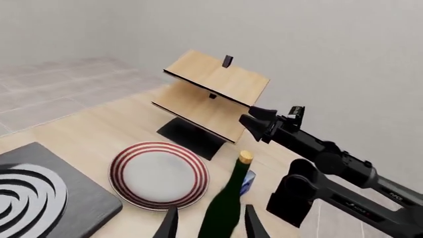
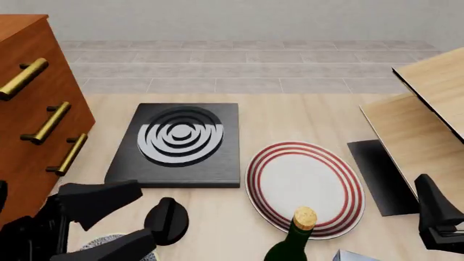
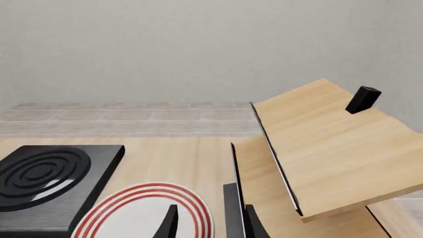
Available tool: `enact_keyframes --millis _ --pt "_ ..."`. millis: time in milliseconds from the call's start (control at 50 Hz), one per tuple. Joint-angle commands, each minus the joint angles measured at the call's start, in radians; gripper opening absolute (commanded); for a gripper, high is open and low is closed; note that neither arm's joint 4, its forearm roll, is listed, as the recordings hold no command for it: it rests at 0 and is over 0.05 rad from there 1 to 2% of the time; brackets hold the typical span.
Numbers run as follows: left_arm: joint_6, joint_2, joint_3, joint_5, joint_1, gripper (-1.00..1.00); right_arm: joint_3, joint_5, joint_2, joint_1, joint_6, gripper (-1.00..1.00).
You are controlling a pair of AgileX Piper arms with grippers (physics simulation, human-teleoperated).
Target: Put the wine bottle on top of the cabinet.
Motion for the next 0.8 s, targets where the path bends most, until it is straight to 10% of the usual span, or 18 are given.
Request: enact_keyframes --millis 20,800 --pt "-0.005 0.163 0.004 -0.155 -0.047 1.0 0.0 0.0 0.0 0.0 0.0 1.0" --pt "-0.035 0.679 -0.095 -0.508 -0.106 1.0 0.0 -0.001 0.001 0.0 0.0 1.0"
